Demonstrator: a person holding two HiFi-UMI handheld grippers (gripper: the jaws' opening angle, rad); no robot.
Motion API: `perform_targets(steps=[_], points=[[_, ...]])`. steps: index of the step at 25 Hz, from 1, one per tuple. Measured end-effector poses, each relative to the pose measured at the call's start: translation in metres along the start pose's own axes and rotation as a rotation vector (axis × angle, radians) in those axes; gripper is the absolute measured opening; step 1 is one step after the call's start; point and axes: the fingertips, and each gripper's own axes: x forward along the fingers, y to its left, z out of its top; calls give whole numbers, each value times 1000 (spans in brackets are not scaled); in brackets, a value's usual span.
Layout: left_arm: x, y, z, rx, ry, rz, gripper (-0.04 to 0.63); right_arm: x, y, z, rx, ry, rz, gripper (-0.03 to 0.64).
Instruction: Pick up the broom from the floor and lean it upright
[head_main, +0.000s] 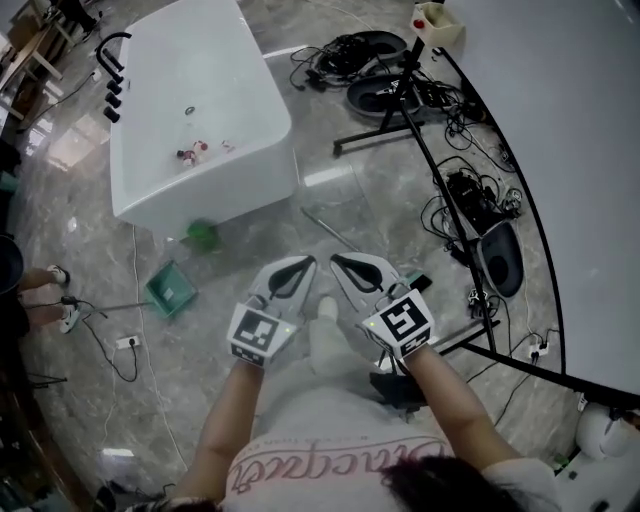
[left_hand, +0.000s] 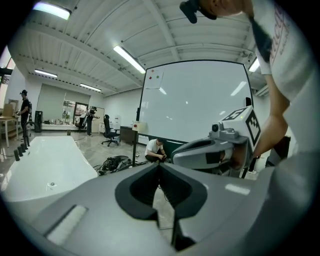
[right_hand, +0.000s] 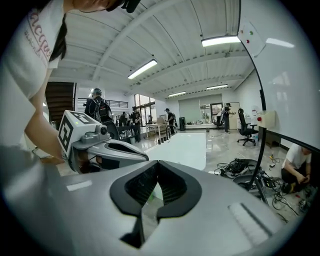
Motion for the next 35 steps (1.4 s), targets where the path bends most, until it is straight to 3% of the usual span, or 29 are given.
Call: perform_targets(steps=[6, 11, 17, 23, 27, 35], points=[[38, 37, 1, -15, 16, 12, -2, 32, -48, -11, 25, 34, 9, 3], [66, 69, -31, -7, 63, -12, -2, 63, -80, -46, 65, 92, -36, 2], [94, 99, -74, -83, 102, -59, -2, 101, -107, -103, 136, 180, -109, 3], [128, 113, -146, -102, 166, -122, -2, 133, -129, -181, 181, 245, -177, 3], [162, 126, -197, -121, 172, -147, -2, 159, -143, -244, 143, 308, -192, 3], [211, 128, -313, -154, 242, -214, -2, 194, -177, -393, 134, 453, -238, 28]])
